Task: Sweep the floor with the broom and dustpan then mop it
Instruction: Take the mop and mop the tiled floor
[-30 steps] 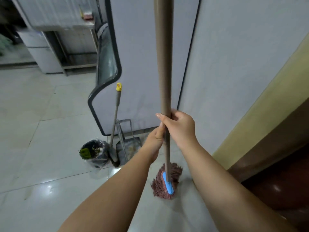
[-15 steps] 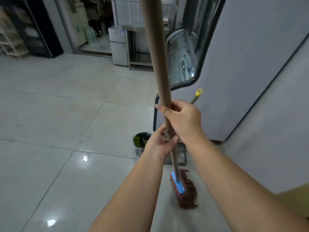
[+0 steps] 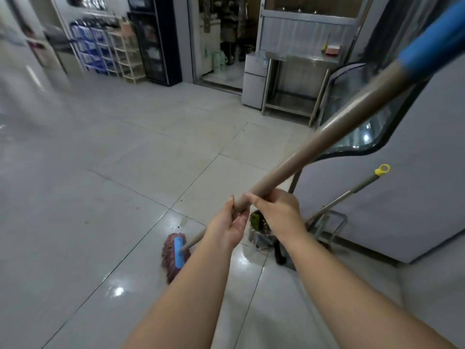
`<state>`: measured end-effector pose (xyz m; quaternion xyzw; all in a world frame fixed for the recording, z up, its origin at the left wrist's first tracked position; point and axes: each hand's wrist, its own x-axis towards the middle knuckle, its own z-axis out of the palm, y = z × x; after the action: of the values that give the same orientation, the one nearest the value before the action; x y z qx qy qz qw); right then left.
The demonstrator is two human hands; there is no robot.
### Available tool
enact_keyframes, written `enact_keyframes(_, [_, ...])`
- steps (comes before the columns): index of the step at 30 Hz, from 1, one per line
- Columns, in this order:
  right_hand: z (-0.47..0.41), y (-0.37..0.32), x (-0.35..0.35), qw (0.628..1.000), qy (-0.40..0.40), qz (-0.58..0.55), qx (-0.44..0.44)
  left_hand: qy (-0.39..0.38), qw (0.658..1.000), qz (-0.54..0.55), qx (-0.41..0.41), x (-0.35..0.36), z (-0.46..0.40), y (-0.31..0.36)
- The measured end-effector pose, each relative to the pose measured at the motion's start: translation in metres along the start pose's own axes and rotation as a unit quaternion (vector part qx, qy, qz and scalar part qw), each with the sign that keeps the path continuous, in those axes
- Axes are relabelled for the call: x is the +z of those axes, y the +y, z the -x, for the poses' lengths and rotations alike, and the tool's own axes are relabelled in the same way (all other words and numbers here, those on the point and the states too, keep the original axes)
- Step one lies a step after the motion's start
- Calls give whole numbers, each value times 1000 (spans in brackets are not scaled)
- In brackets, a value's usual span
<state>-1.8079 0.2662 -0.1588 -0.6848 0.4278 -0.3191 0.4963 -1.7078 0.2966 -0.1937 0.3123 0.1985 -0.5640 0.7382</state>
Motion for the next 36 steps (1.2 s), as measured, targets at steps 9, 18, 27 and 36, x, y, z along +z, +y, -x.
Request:
enact_keyframes(9, [6, 76, 15, 950, -237, 196, 51, 211, 972, 35, 102, -145, 1, 17])
enact_keyframes(18, [59, 77, 51, 903, -391, 64, 169, 265, 962, -43, 41, -201, 92, -31])
enact_keyframes(27, [166, 109, 48, 795, -506, 115, 315, 316, 944, -92, -4, -263, 159, -104])
enact_keyframes(36, [290, 178, 40, 730, -472, -16, 495, 214, 974, 67, -29, -285, 263, -203])
